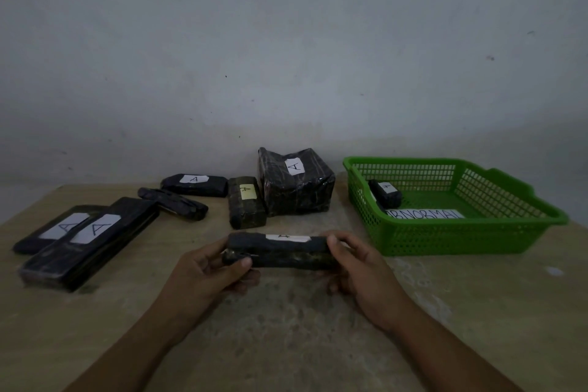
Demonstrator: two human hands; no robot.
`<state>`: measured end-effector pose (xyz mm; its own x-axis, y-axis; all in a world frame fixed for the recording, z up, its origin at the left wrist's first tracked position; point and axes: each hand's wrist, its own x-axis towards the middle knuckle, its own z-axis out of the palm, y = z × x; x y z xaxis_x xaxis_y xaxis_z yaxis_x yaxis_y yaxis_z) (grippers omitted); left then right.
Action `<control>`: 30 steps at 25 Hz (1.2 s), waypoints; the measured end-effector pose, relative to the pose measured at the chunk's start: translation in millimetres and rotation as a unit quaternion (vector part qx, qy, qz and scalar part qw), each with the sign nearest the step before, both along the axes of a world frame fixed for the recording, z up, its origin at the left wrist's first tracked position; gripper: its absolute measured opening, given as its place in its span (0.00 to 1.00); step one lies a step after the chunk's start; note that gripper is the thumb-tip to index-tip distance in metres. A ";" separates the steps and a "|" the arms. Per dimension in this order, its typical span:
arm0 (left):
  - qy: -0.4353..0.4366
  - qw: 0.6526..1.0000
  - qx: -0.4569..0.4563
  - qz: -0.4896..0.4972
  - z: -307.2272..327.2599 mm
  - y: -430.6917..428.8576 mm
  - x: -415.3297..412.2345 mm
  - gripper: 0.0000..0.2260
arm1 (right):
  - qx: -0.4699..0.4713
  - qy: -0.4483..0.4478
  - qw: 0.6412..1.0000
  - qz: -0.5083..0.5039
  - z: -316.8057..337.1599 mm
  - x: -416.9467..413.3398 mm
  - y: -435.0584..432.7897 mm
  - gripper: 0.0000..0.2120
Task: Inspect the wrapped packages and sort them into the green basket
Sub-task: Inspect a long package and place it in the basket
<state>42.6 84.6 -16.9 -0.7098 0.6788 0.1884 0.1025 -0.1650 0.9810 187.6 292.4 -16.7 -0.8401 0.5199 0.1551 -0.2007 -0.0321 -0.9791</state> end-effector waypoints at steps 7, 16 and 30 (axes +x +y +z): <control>-0.026 0.999 -0.021 0.002 2.9 -3.4 -0.8 0.30 | 0.066 0.016 0.997 0.026 -8.7 3.5 4.4 0.20; 0.030 0.999 -0.026 0.026 -3.4 0.4 -3.1 0.23 | 0.076 -0.032 0.995 0.046 -10.1 0.5 1.6 0.20; 0.041 0.998 -0.025 0.034 -1.4 3.6 1.9 0.14 | -0.006 -0.044 0.998 0.033 0.2 -1.3 -8.6 0.11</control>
